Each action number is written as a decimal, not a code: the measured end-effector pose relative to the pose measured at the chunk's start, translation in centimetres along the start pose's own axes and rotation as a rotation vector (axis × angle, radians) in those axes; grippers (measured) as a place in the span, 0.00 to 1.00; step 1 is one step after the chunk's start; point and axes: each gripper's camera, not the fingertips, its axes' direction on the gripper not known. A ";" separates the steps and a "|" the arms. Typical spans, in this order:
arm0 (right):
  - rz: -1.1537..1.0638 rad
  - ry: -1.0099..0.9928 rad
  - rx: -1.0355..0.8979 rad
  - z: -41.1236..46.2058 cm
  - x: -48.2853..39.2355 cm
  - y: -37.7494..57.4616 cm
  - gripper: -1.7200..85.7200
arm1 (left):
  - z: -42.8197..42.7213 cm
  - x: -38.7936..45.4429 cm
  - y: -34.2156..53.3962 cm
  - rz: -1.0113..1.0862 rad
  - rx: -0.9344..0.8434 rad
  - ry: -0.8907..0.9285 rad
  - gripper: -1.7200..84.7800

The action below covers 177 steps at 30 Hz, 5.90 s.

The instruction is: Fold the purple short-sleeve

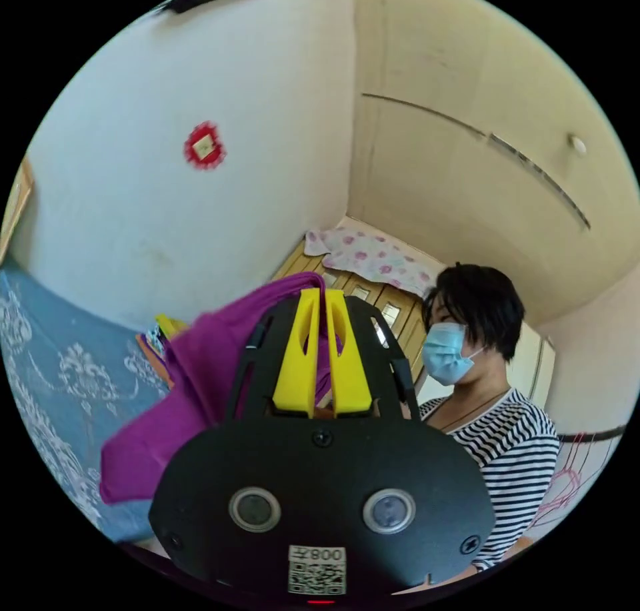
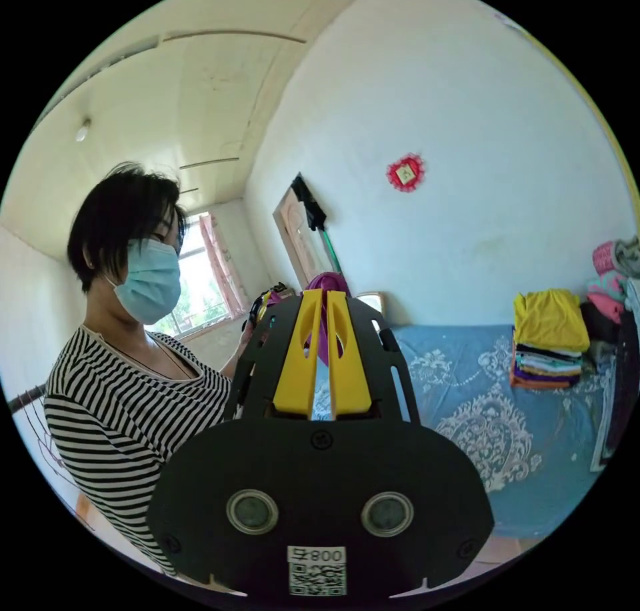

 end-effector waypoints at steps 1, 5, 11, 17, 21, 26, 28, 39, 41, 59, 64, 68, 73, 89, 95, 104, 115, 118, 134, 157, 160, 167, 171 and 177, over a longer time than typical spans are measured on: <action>-0.030 -0.006 0.014 0.6 -1.0 -0.5 0.03 | -1.5 1.6 0.0 0.061 0.008 -0.001 0.03; -0.105 -0.025 0.051 2.6 -3.8 -1.3 0.03 | -6.2 5.9 0.7 0.220 0.032 -0.048 0.03; -0.157 -0.050 0.062 8.3 -6.2 -0.7 0.03 | -10.8 7.9 2.5 0.318 0.019 -0.151 0.04; -0.129 -0.084 0.041 17.0 -5.3 0.5 0.03 | -13.3 5.6 3.3 0.338 0.032 -0.185 0.04; -0.105 -0.084 0.008 25.1 -2.9 0.9 0.03 | -13.6 2.1 2.8 0.327 0.017 -0.247 0.04; -0.045 -0.040 -0.074 37.8 3.6 0.9 0.03 | -13.0 -7.9 0.9 0.231 -0.011 -0.431 0.04; -0.002 -0.005 -0.137 45.5 8.3 1.2 0.03 | -12.5 -12.6 0.3 0.186 -0.029 -0.490 0.04; 0.438 0.222 -0.577 84.4 36.0 14.6 0.02 | -8.6 -47.7 5.7 -0.342 -0.233 -0.831 0.08; 0.514 0.333 -0.667 88.9 38.9 18.8 0.02 | -8.8 -53.3 9.3 -0.451 -0.261 -0.868 0.09; 0.747 0.275 -0.882 89.7 12.0 51.3 0.07 | -15.7 -46.0 39.5 -0.854 -0.380 -0.920 0.13; 0.790 0.353 -0.931 90.6 5.0 56.0 0.09 | -13.9 -46.0 44.2 -0.909 -0.373 -0.884 0.14; 0.780 0.387 -0.970 93.2 2.0 57.9 0.10 | -11.8 -47.3 46.6 -0.916 -0.443 -0.901 0.13; 0.778 0.437 -1.041 96.2 -1.8 60.7 0.10 | -10.2 -48.2 48.6 -0.927 -0.458 -0.906 0.12; 0.860 0.365 -1.037 98.8 -9.8 62.4 0.03 | -5.2 -49.9 51.5 -0.888 -0.400 -0.851 0.04; 0.755 0.270 -0.880 95.4 -13.7 54.6 0.02 | -3.3 -47.0 47.7 -0.705 -0.335 -0.749 0.04; 0.721 0.273 -0.879 91.0 -20.3 54.6 0.02 | -4.5 -45.0 52.1 -0.771 -0.285 -0.794 0.04; 0.953 0.332 -0.965 92.4 -18.8 64.3 0.02 | -4.6 -48.9 56.9 -0.955 -0.240 -0.877 0.07; 0.981 0.355 -0.950 92.0 -18.7 63.9 0.02 | -4.4 -49.7 55.5 -0.928 -0.221 -0.868 0.10; 0.532 0.462 -0.894 110.4 -16.7 48.4 0.08 | 6.6 -68.5 40.8 -0.725 -0.397 -0.921 0.11; 0.276 0.697 -0.967 130.4 -4.9 43.5 0.02 | 12.9 -82.4 26.9 -0.551 -0.438 -1.194 0.04; 0.476 0.671 -0.864 126.9 -1.4 44.0 0.02 | 12.2 -83.6 26.5 -0.598 -0.438 -1.207 0.04; 0.624 0.648 -0.738 125.5 1.1 45.7 0.03 | 11.5 -85.4 23.8 -0.587 -0.345 -1.179 0.08; 0.368 0.651 -0.837 134.4 -0.9 43.3 0.08 | 12.7 -87.2 21.1 -0.528 -0.380 -1.160 0.10; 0.096 0.694 -0.993 147.0 -0.8 43.4 0.11 | 14.4 -92.5 16.7 -0.515 -0.401 -1.173 0.11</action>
